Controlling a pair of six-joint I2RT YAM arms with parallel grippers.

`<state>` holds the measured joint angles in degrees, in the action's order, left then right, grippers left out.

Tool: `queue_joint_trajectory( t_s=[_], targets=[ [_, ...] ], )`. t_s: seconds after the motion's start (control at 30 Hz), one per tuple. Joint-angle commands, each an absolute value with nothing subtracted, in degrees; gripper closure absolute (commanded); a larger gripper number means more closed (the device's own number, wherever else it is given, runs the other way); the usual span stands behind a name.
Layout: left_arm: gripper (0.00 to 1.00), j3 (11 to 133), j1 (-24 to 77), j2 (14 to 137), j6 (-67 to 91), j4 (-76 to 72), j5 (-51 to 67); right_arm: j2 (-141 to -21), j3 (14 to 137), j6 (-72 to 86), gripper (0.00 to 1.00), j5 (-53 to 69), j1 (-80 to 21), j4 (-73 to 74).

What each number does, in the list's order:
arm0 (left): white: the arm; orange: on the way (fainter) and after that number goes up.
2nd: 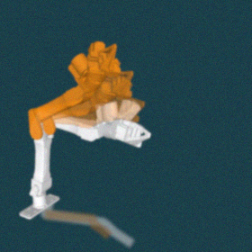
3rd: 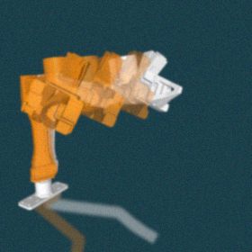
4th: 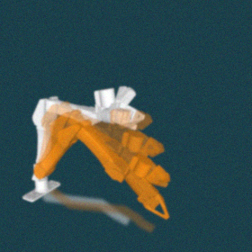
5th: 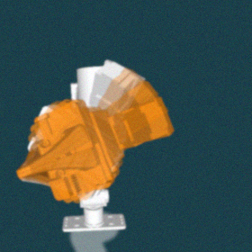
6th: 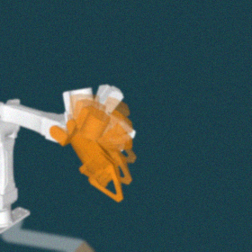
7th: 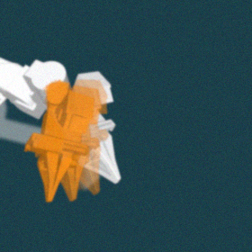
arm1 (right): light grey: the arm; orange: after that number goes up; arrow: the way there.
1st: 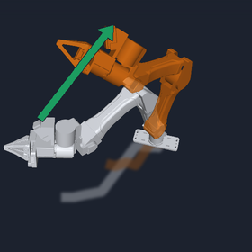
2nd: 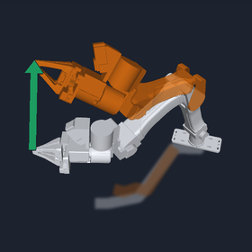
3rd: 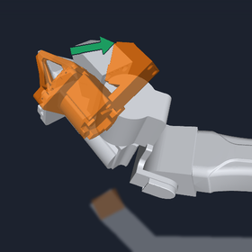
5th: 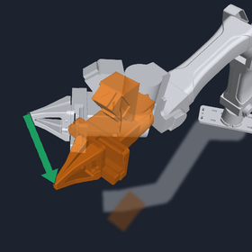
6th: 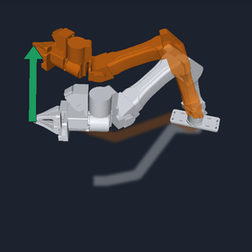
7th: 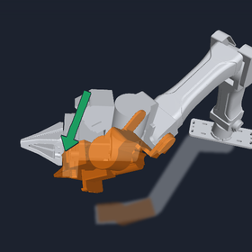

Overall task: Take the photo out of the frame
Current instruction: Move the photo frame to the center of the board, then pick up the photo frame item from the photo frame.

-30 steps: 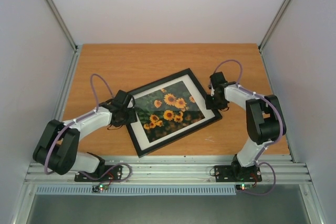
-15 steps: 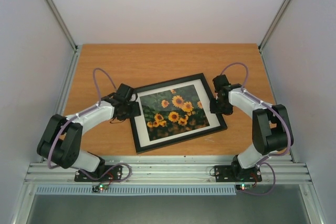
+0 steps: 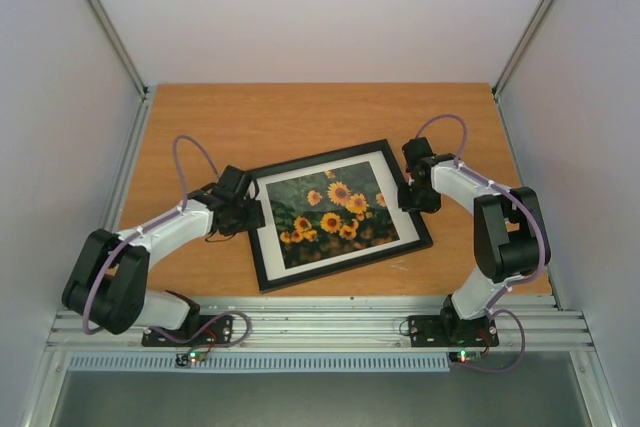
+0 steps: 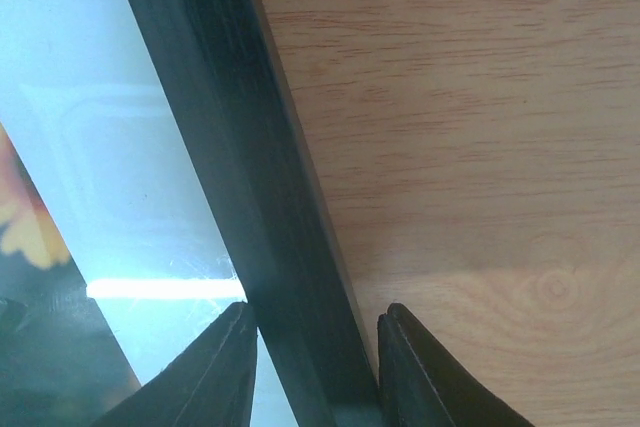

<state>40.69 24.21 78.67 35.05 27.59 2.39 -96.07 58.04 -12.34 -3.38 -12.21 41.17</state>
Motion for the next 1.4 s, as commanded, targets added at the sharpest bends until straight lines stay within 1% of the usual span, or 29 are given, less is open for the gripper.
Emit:
queue_joint_trajectory(
  t_s=[0.0, 0.1, 0.2, 0.57, 0.7, 0.83, 0.87, 0.93, 0.97, 1.17, 1.27, 1.37],
  targets=[
    [0.37, 40.0, 24.4, 79.9, 34.2, 26.4, 3.2, -98.3, 59.3, -12.9, 0.68, -4.0, -12.0, 39.0],
    [0.40, 40.0, 24.5, 80.6, 34.0, 26.0, 3.3, -98.5, 59.4, -13.1, 0.70, -4.3, -12.0, 38.9],
    [0.41, 39.7, 24.4, 82.0, 34.0, 25.4, 3.2, -99.1, 59.7, -13.3, 0.70, -5.0, -12.0, 38.9],
    [0.57, 40.2, 24.4, 83.9, 33.2, 26.0, 2.8, -101.8, 60.7, -14.4, 0.66, -5.5, -12.0, 37.8],
    [0.58, 40.8, 24.4, 84.6, 32.7, 26.4, 2.6, -102.0, 60.8, -14.6, 0.66, -5.6, -12.0, 37.5],
    [0.62, 41.8, 24.4, 85.9, 32.4, 26.2, 2.7, -101.3, 60.5, -14.6, 0.73, -5.8, -12.0, 37.2],
    [0.65, 42.0, 24.4, 86.4, 32.3, 25.7, 3.0, -101.3, 60.5, -14.7, 0.77, -5.8, -12.0, 37.2],
    [0.71, 42.7, 24.4, 87.5, 32.0, 25.1, 3.9, -101.7, 60.6, -14.8, 0.87, -6.1, -12.0, 37.4],
    [0.75, 43.3, 24.4, 88.1, 31.8, 25.0, 4.2, -101.6, 60.6, -14.7, 0.89, -6.3, -12.0, 37.4],
    [0.87, 46.2, 25.7, 87.3, 31.5, 26.1, 4.0, -98.3, 60.2, -14.4, 0.91, -8.5, -12.0, 38.8],
    [0.90, 48.0, 26.6, 86.3, 31.2, 28.0, 2.8, -96.6, 60.1, -14.2, 0.92, -9.8, -12.0, 39.5],
    [0.91, 49.0, 26.9, 85.0, 31.0, 29.2, 1.8, -95.7, 59.8, -13.8, 0.94, -10.9, -12.0, 40.1]
  ],
)
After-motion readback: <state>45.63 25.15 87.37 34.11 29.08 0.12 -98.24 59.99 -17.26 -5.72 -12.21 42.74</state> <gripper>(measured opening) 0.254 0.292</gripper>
